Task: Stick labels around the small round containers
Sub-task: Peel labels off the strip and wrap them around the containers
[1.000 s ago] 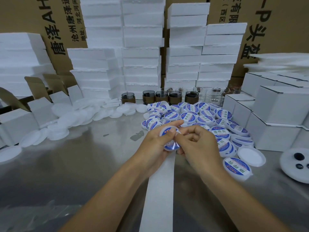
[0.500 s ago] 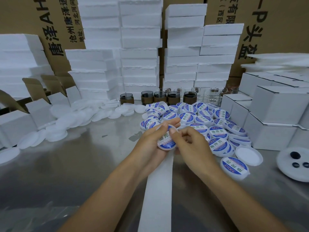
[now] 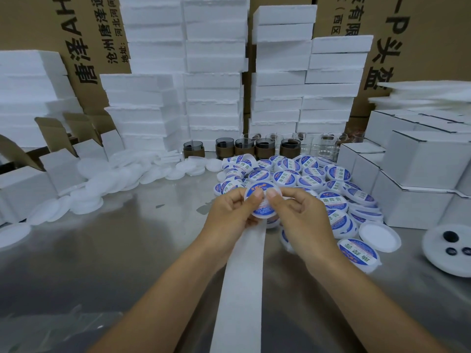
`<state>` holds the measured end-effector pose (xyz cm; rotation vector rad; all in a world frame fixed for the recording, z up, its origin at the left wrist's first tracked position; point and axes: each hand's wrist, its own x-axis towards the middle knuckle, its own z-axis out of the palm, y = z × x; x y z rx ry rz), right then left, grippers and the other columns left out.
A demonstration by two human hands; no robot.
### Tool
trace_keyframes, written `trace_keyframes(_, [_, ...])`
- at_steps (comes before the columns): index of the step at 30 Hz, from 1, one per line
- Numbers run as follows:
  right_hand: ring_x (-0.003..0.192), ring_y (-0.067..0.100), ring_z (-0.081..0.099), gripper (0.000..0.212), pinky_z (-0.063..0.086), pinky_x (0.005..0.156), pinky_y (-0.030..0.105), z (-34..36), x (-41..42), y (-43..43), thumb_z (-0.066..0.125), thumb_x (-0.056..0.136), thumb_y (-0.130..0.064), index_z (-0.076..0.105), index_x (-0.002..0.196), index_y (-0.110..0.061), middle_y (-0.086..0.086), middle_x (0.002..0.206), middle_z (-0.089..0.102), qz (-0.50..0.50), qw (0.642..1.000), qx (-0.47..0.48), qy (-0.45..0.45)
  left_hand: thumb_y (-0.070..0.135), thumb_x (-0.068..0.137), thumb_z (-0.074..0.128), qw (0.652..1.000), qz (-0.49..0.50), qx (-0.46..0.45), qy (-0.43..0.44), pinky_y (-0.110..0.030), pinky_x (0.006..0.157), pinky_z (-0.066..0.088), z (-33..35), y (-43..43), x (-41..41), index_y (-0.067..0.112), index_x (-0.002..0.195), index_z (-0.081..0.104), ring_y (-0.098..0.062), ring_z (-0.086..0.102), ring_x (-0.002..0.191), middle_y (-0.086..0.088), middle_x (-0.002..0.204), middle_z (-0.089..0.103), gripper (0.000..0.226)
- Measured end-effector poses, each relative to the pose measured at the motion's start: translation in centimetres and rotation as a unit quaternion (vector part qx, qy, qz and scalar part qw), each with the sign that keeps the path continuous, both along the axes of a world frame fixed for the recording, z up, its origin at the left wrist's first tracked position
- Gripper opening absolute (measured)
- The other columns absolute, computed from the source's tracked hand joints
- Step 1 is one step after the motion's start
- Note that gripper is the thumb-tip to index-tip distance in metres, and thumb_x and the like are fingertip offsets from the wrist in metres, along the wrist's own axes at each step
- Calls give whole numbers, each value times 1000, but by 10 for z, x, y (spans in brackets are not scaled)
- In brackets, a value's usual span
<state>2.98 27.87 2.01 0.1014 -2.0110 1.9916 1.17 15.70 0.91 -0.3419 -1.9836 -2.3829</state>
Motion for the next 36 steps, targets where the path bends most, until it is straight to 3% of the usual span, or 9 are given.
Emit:
trace_keyframes(3, [67, 17, 68, 4, 52, 65, 23, -1, 1, -1, 64, 85, -24, 64, 81, -23, 7, 74, 72, 6, 1000, 18, 3, 35, 75, 64, 1000, 4, 15, 7, -28, 76, 54, 2, 0, 1, 4, 102, 67, -18, 69, 83, -11, 94, 73, 42])
trace_keyframes(7, [63, 8, 67, 5, 53, 61, 20, -1, 1, 1, 63, 86, -24, 64, 81, -22, -6, 66, 72, -26, 1000, -13, 9, 18, 81, 67, 999, -19, -21, 29, -16, 64, 51, 3, 3, 4, 9, 107, 64, -8, 69, 78, 0, 90, 74, 27])
trace_keyframes(11, [51, 4, 60, 5, 45, 49, 14, -1, 1, 2, 59, 89, -26, 61, 93, -29, -8, 56, 67, -48, 998, -16, 24, 13, 83, 66, 999, -13, -41, 34, -17, 68, 53, 2, 2, 2, 11, 112, 62, -9, 69, 87, -2, 103, 72, 29])
trace_keyframes(17, [64, 16, 65, 13, 50, 61, 26, -3, 0, 2, 56, 91, -22, 62, 89, -34, -3, 64, 69, -51, 996, 40, 62, 11, 84, 66, 998, -1, -49, 44, -16, 66, 52, 0, 2, 1, 12, 110, 63, -8, 69, 87, -2, 103, 72, 25])
trace_keyframes(22, [68, 5, 65, 31, 46, 67, 11, -7, -2, -1, 58, 89, -15, 54, 114, -35, -4, 65, 69, -3, 992, 109, 64, 8, 89, 61, 999, 24, -12, 46, -22, 70, 56, -1, -2, 0, 4, 114, 63, -14, 69, 77, -11, 104, 71, 25])
trace_keyframes(30, [73, 17, 65, 37, 49, 72, 24, -10, -7, 3, 56, 91, -13, 52, 110, -44, 7, 72, 69, -20, 989, 130, 68, 11, 87, 63, 997, 46, -52, 36, -17, 61, 51, -1, -1, -3, 9, 113, 63, -4, 65, 62, -2, 84, 71, 26])
trace_keyframes(32, [67, 18, 61, 40, 49, 63, 21, -8, -11, 11, 52, 93, -15, 49, 109, -51, 11, 75, 66, -48, 988, 136, 61, 12, 88, 63, 996, 66, -64, 23, -20, 64, 53, -2, -4, -5, 13, 111, 63, -5, 63, 60, 0, 71, 67, 23])
trace_keyframes(34, [56, 13, 54, 40, 42, 47, 12, -8, -16, 24, 46, 96, -15, 50, 122, -46, 4, 73, 62, -101, 981, 158, 54, 12, 89, 62, 995, 78, -61, 14, -20, 64, 52, -2, -8, -6, 14, 108, 65, -6, 62, 59, 1, 66, 65, 19])
trace_keyframes(36, [62, 13, 54, 40, 42, 51, 13, -8, -20, 39, 41, 97, -15, 46, 133, -32, -4, 83, 64, -156, 967, 199, 36, 12, 89, 61, 995, 90, -45, 9, -19, 62, 51, -2, -12, -7, 14, 105, 65, -7, 62, 59, 3, 65, 64, 16])
